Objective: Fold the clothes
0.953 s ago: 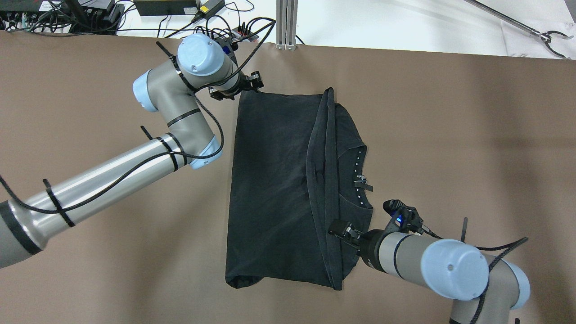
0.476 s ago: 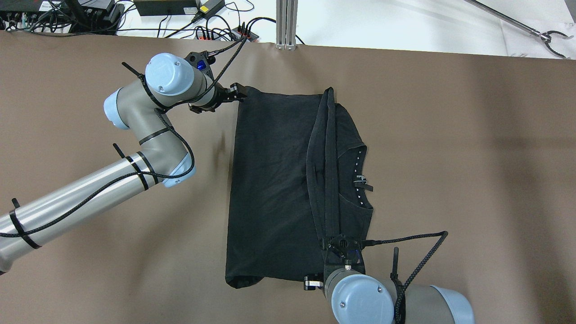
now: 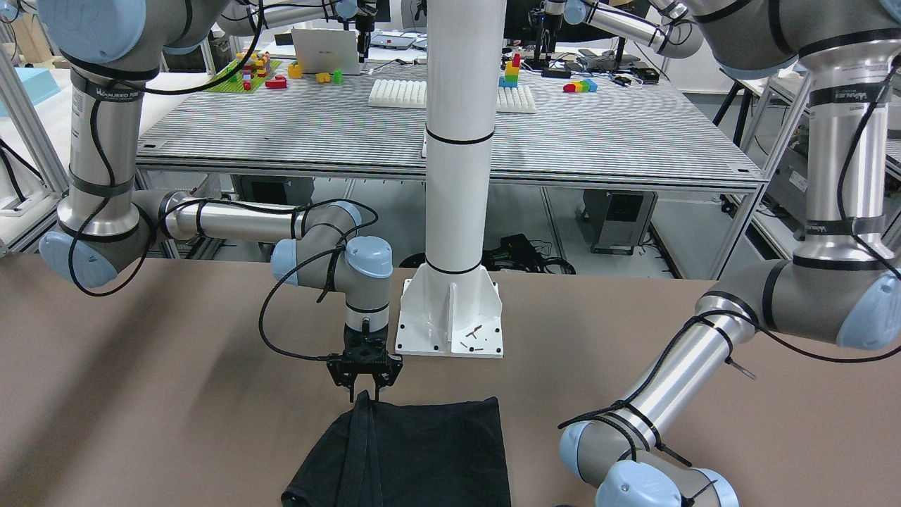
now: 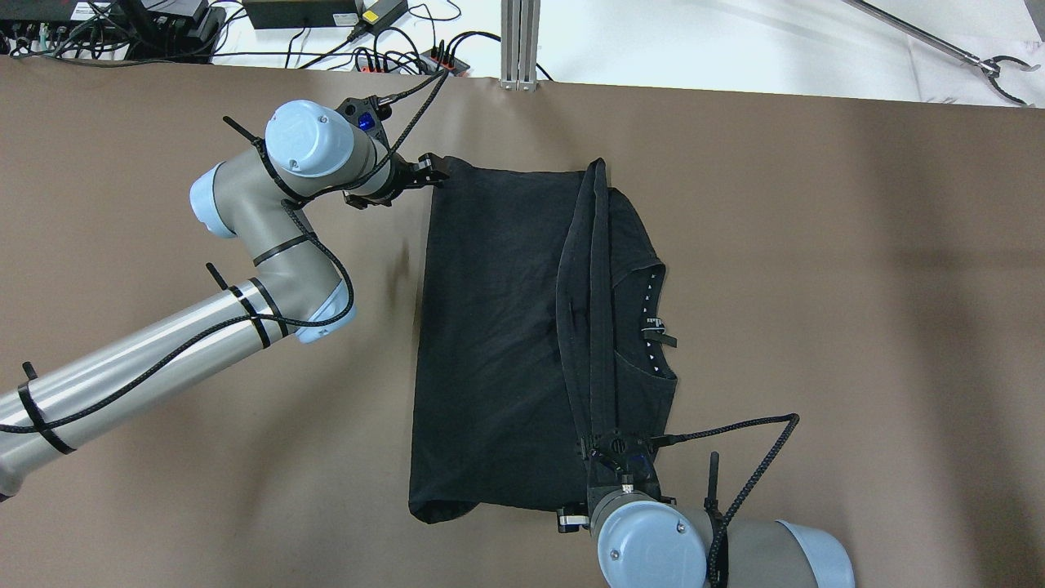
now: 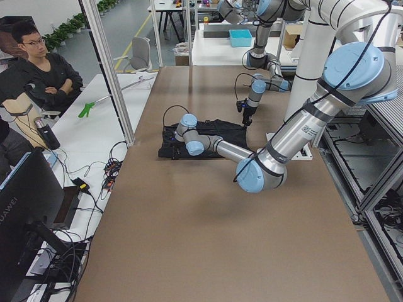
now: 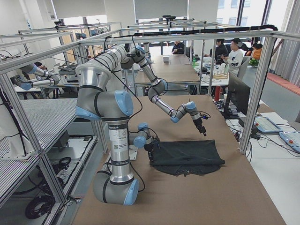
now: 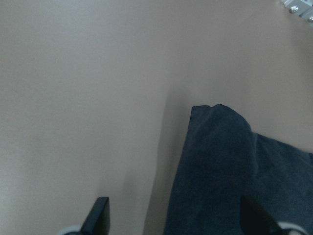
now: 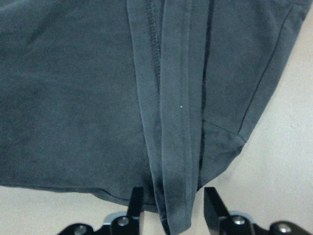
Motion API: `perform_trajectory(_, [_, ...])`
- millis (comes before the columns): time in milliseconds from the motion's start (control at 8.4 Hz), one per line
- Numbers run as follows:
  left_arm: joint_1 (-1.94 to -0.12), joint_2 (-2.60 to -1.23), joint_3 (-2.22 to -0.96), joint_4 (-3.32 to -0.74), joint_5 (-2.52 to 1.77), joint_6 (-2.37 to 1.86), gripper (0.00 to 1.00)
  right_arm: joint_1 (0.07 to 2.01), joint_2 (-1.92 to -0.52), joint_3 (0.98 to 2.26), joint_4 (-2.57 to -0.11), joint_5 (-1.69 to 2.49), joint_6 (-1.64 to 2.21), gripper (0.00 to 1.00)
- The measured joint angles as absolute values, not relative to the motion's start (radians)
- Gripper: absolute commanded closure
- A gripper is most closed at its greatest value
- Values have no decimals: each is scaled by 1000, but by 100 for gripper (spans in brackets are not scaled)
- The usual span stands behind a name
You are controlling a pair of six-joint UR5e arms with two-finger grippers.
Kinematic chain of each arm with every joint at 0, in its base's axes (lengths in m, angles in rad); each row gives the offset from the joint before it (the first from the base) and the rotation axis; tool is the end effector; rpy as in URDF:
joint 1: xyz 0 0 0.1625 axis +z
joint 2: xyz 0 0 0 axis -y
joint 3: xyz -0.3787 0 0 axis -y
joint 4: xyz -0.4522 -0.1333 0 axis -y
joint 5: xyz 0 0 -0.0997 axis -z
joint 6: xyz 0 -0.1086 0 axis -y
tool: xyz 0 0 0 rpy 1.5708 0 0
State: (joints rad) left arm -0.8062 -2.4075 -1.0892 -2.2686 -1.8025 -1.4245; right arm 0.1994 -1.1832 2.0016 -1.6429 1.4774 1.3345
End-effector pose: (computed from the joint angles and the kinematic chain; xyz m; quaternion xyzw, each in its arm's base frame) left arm 0.5077 -0.6858 0.2247 0.1400 0.4894 -0.2233 0.8313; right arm -0.5585 -0.2592 0.1947 0.1211 -0.3461 -0.0001 0.9303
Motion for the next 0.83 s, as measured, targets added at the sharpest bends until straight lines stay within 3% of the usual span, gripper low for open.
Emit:
perform_trajectory(476, [-800, -2413, -1091, -2269, -1802, -1447, 6, 197, -1179, 1982, -1645, 1476, 1311, 58])
perform_trajectory(596, [-800, -2414, -1091, -2269, -1802, -1450, 6, 193, -1179, 1978, -1645, 1476, 1295, 87])
perform_trajectory(715, [-799, -2414, -1091, -2269, -1802, -1452, 6, 185, -1180, 1976, -1645, 1475, 1287, 100])
perform_trajectory(834, [-799, -2413, -1091, -2269, -1802, -1453, 6, 180, -1180, 1976, -1644, 1476, 1282, 100])
